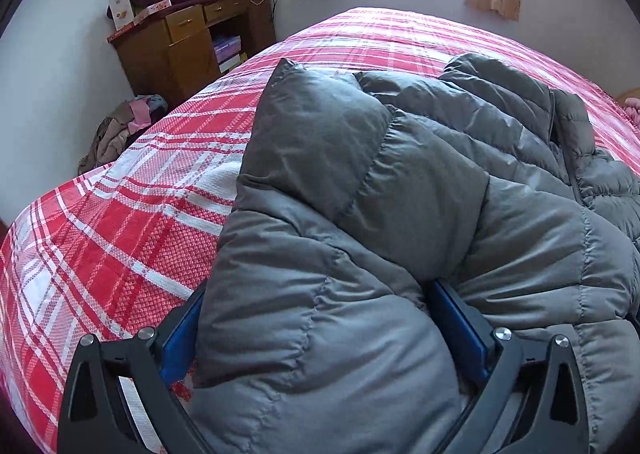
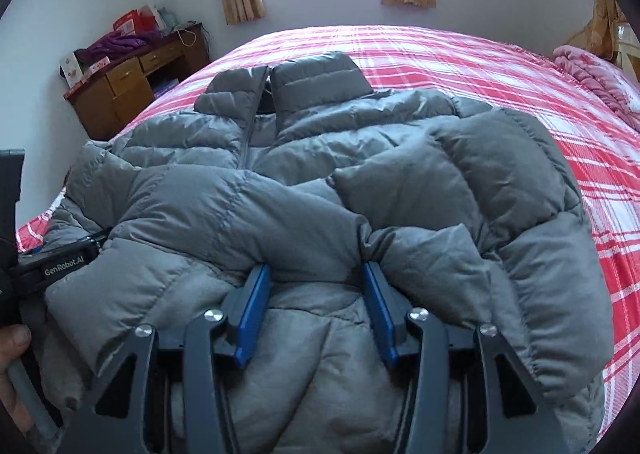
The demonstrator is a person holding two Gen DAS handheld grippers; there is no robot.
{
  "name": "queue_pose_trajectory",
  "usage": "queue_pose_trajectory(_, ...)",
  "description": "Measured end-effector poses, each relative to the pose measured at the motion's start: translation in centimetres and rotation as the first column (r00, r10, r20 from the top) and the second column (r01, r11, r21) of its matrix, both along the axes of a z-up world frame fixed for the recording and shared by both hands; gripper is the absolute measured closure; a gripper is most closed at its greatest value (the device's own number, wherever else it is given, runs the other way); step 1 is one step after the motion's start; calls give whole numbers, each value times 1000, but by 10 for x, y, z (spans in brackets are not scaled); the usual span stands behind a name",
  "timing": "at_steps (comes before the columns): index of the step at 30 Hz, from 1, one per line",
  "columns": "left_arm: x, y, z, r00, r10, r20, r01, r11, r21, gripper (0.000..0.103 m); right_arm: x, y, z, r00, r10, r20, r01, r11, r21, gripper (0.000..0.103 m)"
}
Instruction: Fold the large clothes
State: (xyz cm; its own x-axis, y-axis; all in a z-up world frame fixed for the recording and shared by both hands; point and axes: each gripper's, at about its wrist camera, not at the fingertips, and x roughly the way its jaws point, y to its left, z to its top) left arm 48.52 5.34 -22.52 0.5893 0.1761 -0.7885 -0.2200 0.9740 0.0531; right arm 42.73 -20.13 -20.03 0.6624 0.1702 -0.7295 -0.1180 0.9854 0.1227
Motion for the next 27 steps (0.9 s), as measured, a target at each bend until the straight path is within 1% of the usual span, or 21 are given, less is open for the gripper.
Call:
queue_pose_trajectory(6,-1,-2,1,1000,2,-1,-2,1000,7,1,1,1,-2,1000,-3,-4,3,1000,-13,52)
queue_pose_trajectory(9,-2,1,9,1000,10,-15,-10,1000,10,1,1,2,-2,1000,-4,-5,4,1000,-21,52)
queue_pose_trajectory(10,-6,1,21,1000,15,-21,-14,1000,21,1,2,3,-1,1000,-2,-10,2,1000,-23,52)
queue_pose_trajectory(11,-10,2,33,1000,2,1,-2,1000,17,1,2,2,2,1000,7,-19,-8,1000,-25,52)
queue_pose_trajectory(12,-16,4,48,999,-15,45,15,1000,8,1,0,-1,8,1000,5,-25,-6,1000,-14,52)
queue_pose_trajectory(13,-20,5,63,996,-22,88,22,1000,4,1,-3,-7,15,1000,-12,-17,13,1000,19,52)
queue_pose_trajectory(14,-20,7,74,993,-21,118,22,1000,-1,1,-7,-13,24,999,-37,5,37,998,49,52)
queue_pose_trajectory(15,-17,7,83,991,-17,135,19,1000,-12,1,-10,-18,36,997,-68,41,65,996,59,52)
queue_pose_trajectory(16,-8,9,90,990,-11,137,16,999,-37,1,-11,-20,47,993,-90,79,87,995,53,52)
queue_pose_trajectory(17,0,9,91,992,2,129,4,999,-47,1,-9,-20,54,990,-102,97,99,994,40,52)
queue_pose_trajectory(19,21,8,82,995,46,94,-43,998,-39,1,6,-18,61,987,-119,104,119,993,6,52)
queue_pose_trajectory(22,46,6,53,995,99,14,-98,995,-23,1,31,-15,52,985,-153,76,157,987,-44,52)
queue_pose_trajectory(25,54,2,24,994,100,-37,-100,995,21,1,51,-15,36,989,-145,36,146,989,-27,52)
queue_pose_trajectory(26,54,2,15,995,93,-45,-93,996,15,1,56,-13,27,991,-134,15,134,990,-34,52)
queue_pose_trajectory(27,52,3,10,995,87,-37,-87,996,3,1,57,-13,21,991,-132,6,132,990,-45,52)
